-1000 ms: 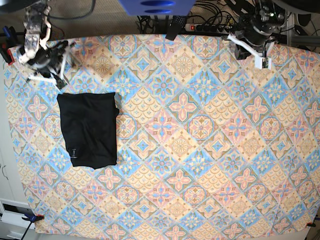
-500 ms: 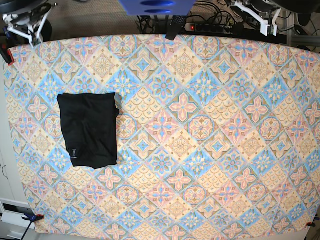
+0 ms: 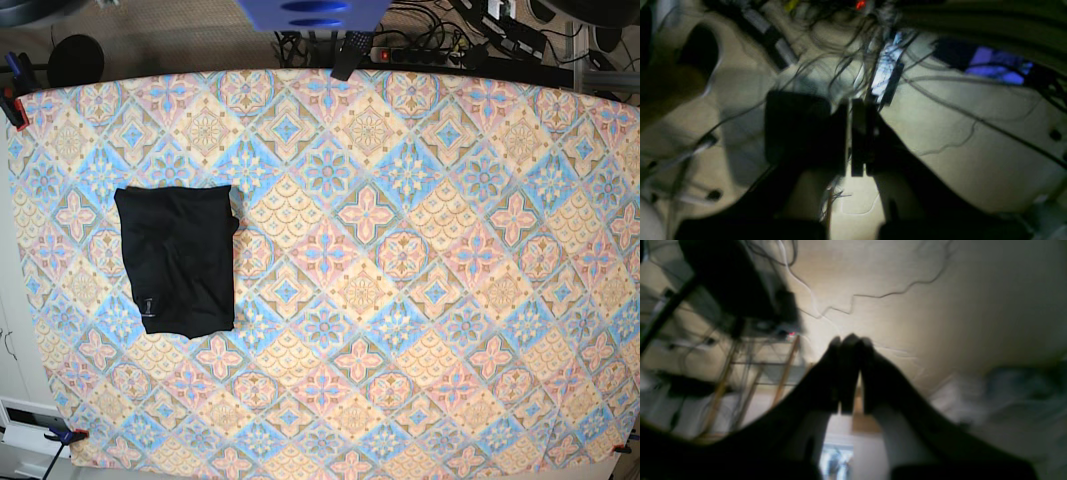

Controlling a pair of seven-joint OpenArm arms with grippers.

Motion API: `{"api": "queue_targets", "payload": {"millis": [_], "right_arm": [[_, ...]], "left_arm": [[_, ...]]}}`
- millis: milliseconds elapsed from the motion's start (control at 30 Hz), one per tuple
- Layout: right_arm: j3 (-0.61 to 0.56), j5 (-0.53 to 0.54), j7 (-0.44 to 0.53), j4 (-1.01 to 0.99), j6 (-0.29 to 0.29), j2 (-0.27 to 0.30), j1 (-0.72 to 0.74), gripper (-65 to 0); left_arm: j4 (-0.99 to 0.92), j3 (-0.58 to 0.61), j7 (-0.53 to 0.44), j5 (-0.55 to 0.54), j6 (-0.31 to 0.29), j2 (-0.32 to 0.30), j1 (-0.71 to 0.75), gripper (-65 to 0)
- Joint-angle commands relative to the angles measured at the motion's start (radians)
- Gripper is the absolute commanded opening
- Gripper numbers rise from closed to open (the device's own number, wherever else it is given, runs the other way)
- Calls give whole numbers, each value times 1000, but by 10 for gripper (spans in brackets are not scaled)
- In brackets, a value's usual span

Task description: Fold the T-shirt properly

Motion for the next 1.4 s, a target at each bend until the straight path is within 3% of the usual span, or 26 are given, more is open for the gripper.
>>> {"api": "queue_targets", "payload": {"millis": [0,333,467,633,900,1033,1167,1367], "right_arm": [[5,17,56,-35,5,15,30,-628],[-70,-34,433,-613,5,48,263,-626],[-75,-37,573,-723,5,48,310,-626],[-149,-80,665,-812,5,48,378,-625],[-184,-80,700,-868,5,44,456,-625],[-176,-80,699,-869,-85,-2,473,-626],[-176,-78,696,-869,-91,-43,493,-625],[-176,-78,691,-869,-93,-45,498,-626]], "left_arm": [[-60,6,-38,13,3,-8,-5,-650],[-615,195,-357,76,5,-54,-263,-650],[-819,287,-480,76,6,-56,-372,-650],[-1002,434,-601,76,6,-50,-490,-650],[-1045,582,-618,76,8,-21,-597,-650],[-1045,637,-618,73,8,-4,-601,-650],[-1045,640,-618,70,8,-1,-602,-650],[-1039,640,-619,70,8,1,-611,-650]]}}
